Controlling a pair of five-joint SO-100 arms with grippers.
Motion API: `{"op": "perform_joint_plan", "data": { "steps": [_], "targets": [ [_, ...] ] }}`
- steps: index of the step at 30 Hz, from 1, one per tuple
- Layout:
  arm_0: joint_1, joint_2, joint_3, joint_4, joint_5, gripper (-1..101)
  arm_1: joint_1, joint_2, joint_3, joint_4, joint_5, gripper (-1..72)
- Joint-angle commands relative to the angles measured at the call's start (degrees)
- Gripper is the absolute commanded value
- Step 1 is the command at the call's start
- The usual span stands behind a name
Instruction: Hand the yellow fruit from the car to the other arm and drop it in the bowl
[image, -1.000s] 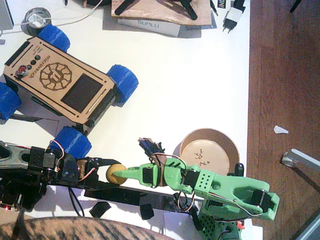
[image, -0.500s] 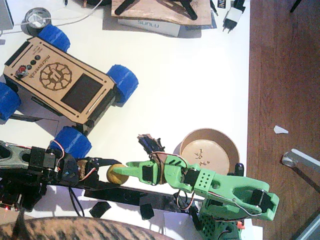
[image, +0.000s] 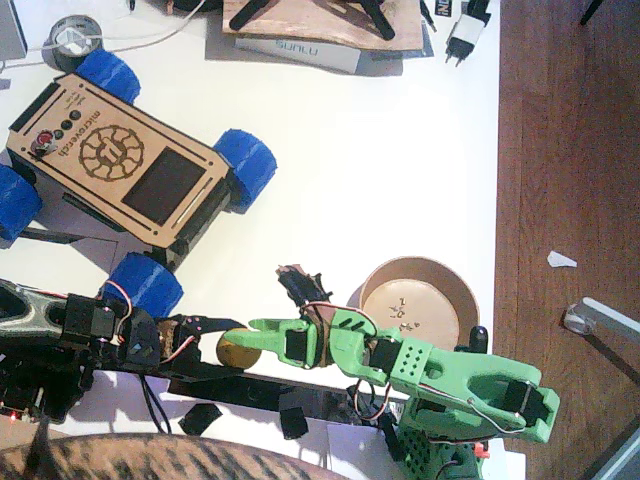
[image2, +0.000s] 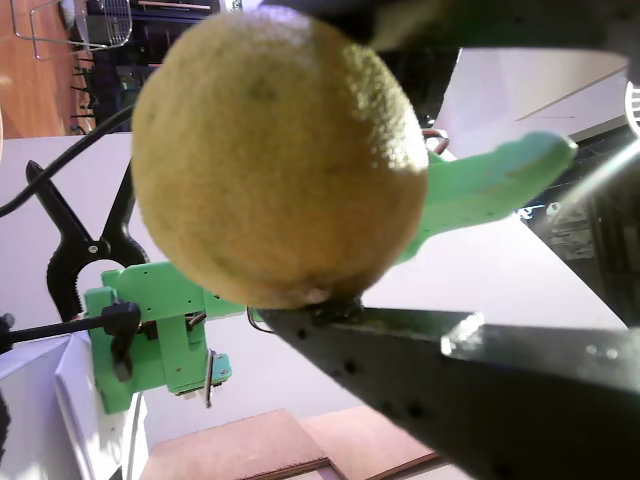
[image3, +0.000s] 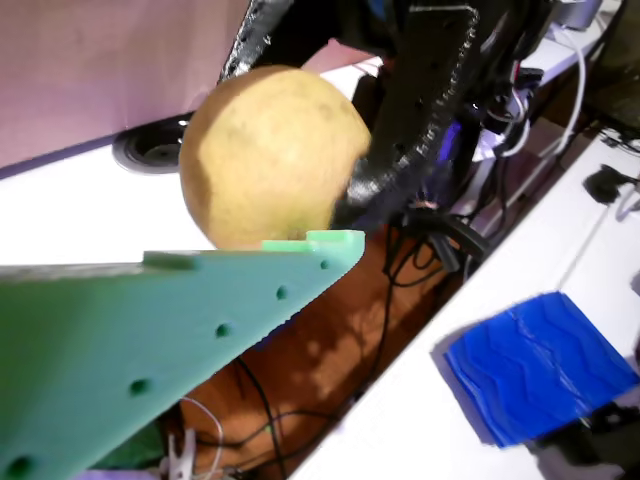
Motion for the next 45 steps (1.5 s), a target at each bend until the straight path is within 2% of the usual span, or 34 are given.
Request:
{"op": "perform_joint_plan", "data": {
  "steps": [1, 7, 23, 27, 33, 45],
  "targets": [
    [-0.2, -0.4, -2.1, -2.7, 0.3, 0, -1.1, 1.0, -1.7, -1.3, 1.2, 30.9],
    [-0.2, -0.6, -2.1, -2.7, 0.3, 0, -1.4, -0.9, -2.2, -1.4, 3.3, 31.8],
    [-0.2, -1.1, -2.2, -3.3, 0.4, 0, -2.1, -3.3, -3.2, 2.3, 13.3, 34.7],
    [-0.2, -3.3, -3.5, -3.8, 0.4, 0, -3.0, -3.6, -3.1, 2.8, 13.8, 34.7],
    [-0.2, -5.8, -11.4, 4.3, 0.4, 0, -3.2, -4.2, -3.3, 2.1, 13.8, 34.5],
    [-0.2, -6.8, -12.5, 4.5, 0.4, 0, -5.0, -3.4, -2.2, 5.2, 16.5, 34.7]
  ]
}}
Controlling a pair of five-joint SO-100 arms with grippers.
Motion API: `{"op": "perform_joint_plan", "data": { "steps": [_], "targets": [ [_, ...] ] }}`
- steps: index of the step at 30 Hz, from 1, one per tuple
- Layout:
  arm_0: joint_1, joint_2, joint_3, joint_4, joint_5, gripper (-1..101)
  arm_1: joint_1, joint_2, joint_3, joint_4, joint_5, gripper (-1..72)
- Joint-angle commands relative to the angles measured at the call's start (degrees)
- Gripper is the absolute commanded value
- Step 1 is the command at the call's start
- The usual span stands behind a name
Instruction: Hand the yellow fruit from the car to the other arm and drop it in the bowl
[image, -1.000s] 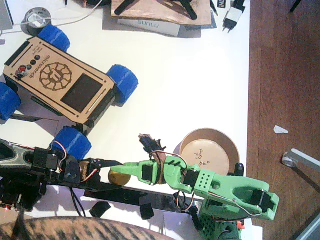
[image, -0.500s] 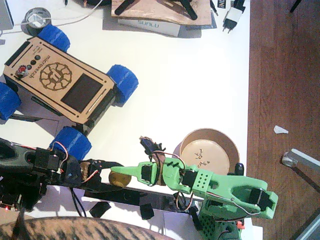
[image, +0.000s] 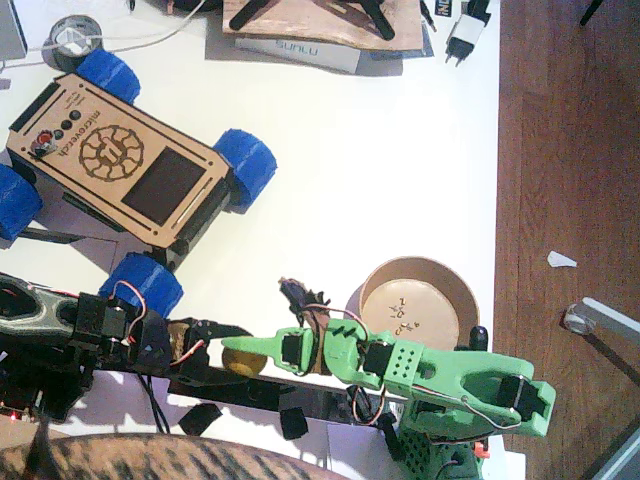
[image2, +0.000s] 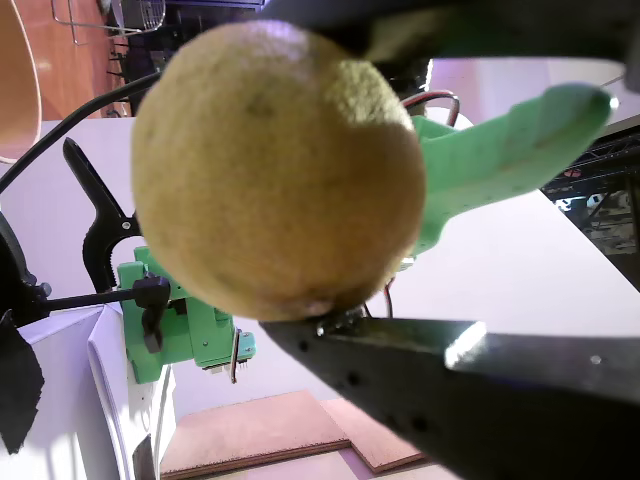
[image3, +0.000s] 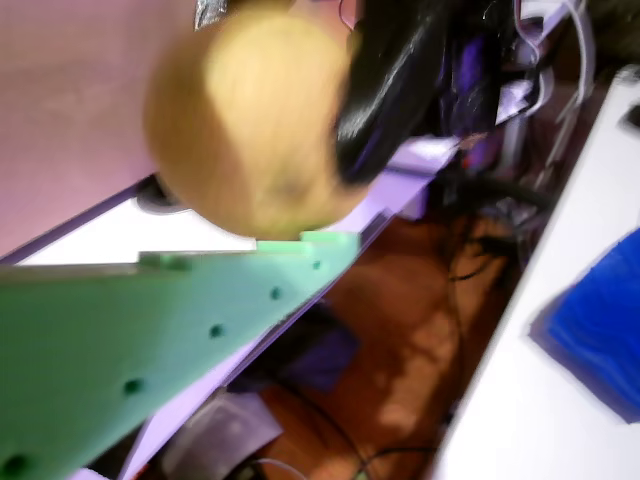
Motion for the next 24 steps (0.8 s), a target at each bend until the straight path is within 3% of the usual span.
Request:
{"op": "perform_joint_plan", "data": {
  "steps": [1, 24],
  "targets": [
    [-0.6, 0.1, -5.3, 0.2, 0.4, 0, -2.1, 1.1, -1.7, 0.3, 0.7, 34.7],
    [-0.5, 0.3, -5.2, 0.0, 0.4, 0, -1.1, -0.3, -2.8, -1.5, -1.1, 34.1]
  ]
}}
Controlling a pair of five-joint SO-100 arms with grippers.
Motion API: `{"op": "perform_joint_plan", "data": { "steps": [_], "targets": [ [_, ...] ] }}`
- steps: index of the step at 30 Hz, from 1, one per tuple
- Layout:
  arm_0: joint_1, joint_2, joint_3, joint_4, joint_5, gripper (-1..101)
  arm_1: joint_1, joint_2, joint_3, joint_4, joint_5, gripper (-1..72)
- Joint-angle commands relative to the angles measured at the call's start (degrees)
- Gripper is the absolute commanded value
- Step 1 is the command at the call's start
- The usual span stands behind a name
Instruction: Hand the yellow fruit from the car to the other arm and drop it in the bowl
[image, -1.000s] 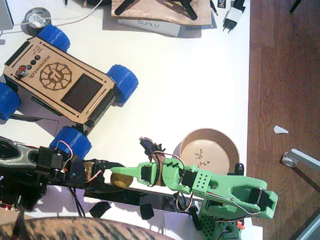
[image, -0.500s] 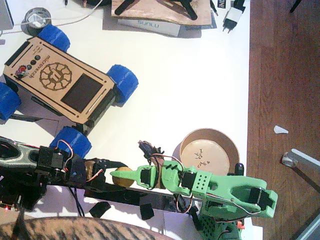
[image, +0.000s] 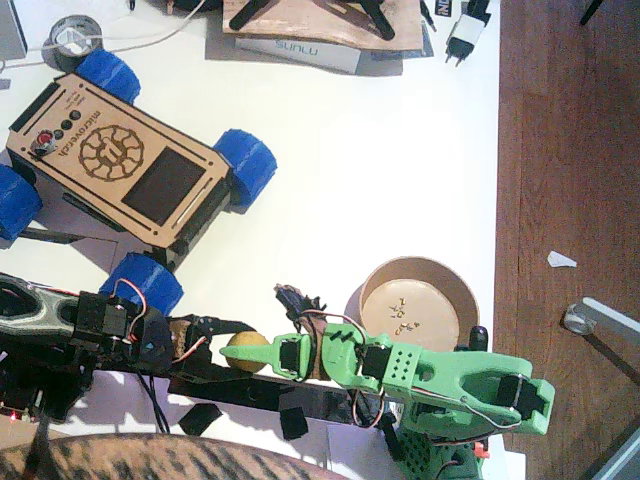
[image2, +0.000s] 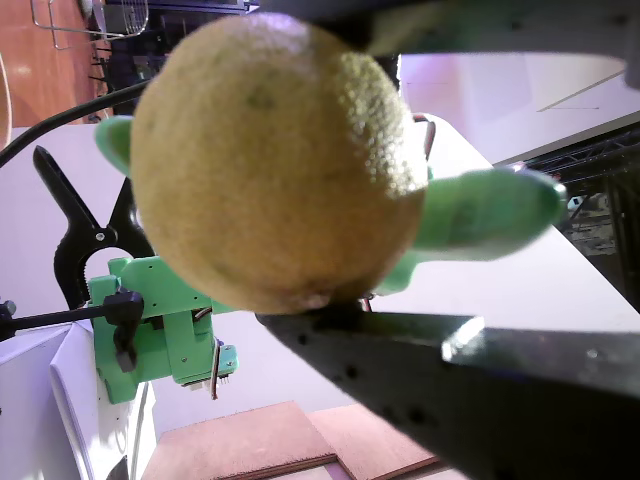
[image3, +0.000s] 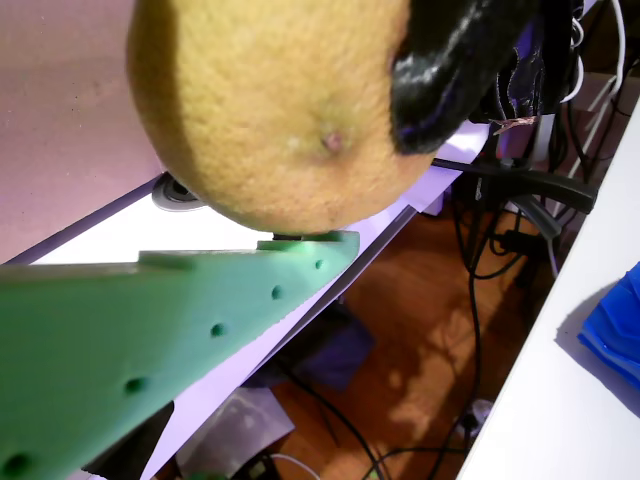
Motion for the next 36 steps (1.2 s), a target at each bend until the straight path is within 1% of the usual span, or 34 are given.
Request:
{"op": "perform_joint_plan", "data": {
  "steps": [1, 7, 13, 24, 36],
  "targets": [
    [-0.4, 0.4, -4.0, -0.2, 0.4, 0, 0.6, -0.1, -2.8, -2.1, -1.3, 34.1],
    [-0.4, 0.7, -3.8, -0.2, 0.4, 0, 0.6, 0.1, -2.5, -1.9, -0.2, 34.4],
    [-0.4, 0.9, -3.6, -0.2, 0.4, 0, 2.3, 1.1, -1.6, -1.9, 0.4, 34.7],
    [-0.4, 1.0, -3.5, -0.2, 0.4, 0, 7.5, 2.5, 0.5, -2.7, -1.8, 35.0],
    [-0.4, 1.1, -3.5, -0.2, 0.4, 0, 4.9, 1.6, -0.5, -2.0, -0.7, 34.3]
  ]
}}
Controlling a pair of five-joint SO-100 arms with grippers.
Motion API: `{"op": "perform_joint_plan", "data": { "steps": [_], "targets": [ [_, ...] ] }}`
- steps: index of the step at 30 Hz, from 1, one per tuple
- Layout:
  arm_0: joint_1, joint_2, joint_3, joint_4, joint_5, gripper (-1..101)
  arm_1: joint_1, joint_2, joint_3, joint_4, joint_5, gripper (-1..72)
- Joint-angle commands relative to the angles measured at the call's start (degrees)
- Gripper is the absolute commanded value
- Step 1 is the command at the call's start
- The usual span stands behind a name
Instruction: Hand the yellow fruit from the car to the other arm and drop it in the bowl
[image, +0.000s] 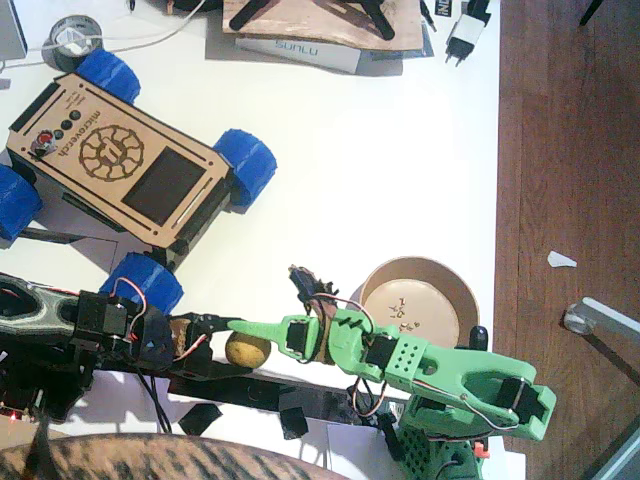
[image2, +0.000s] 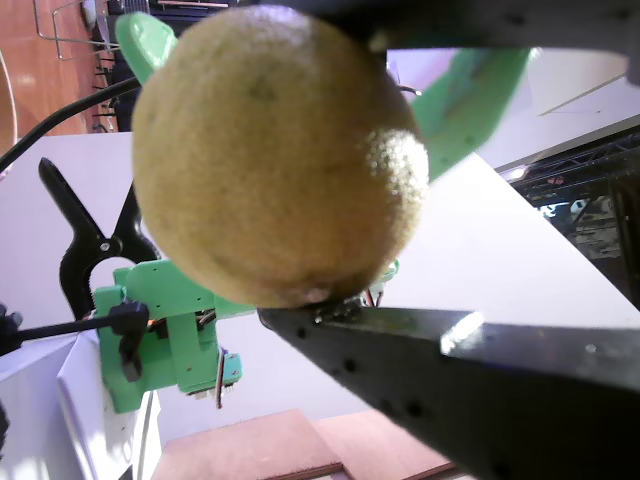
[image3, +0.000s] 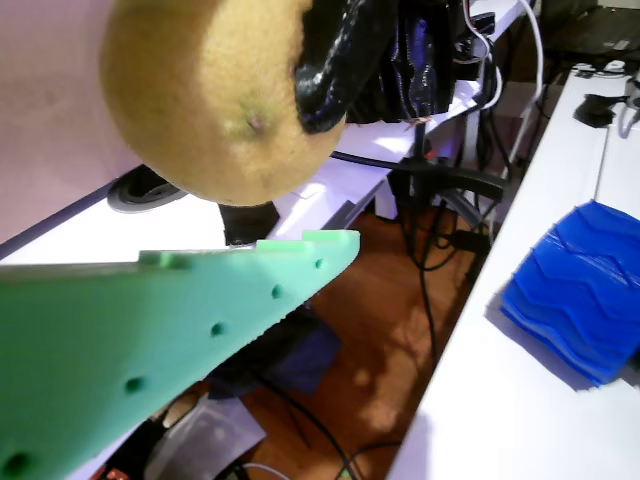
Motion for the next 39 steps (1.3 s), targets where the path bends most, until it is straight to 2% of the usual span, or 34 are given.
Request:
{"op": "perform_joint_plan", "data": {
  "steps": [1, 9, 12, 13, 14, 16, 22, 39],
  "targets": [
    [0.2, 1.1, -3.5, -0.2, 0.4, 0, -1.4, 0.6, -1.3, -0.4, 0.5, 34.3],
    [0.2, 1.0, -3.4, -0.2, 0.4, 0, -3.9, 1.5, -1.3, 1.9, 1.1, 33.9],
    [0.2, 1.0, -3.4, -0.1, 0.4, 0, -3.9, 1.4, -1.2, 2.1, -1.4, 29.6],
    [0.3, 1.0, -3.4, -0.1, 0.4, 0, -3.9, 1.3, -1.2, 2.1, -2.5, 26.6],
    [0.3, 1.0, -3.4, -0.1, 0.4, 0, -4.1, 1.2, -1.3, 2.1, -4.7, 19.8],
    [0.3, 1.0, -3.4, -0.1, 0.4, 0, -5.2, 0.8, -1.8, 2.6, -11.9, 0.1],
    [0.3, 1.0, -3.4, 0.2, 0.4, 0, -4.6, 1.5, -1.8, 3.1, -9.8, -0.1],
    [0.3, 1.1, -3.3, 0.4, 0.4, 0, 1.4, 4.7, -0.9, 4.0, -12.0, -0.1]
  ]
}}
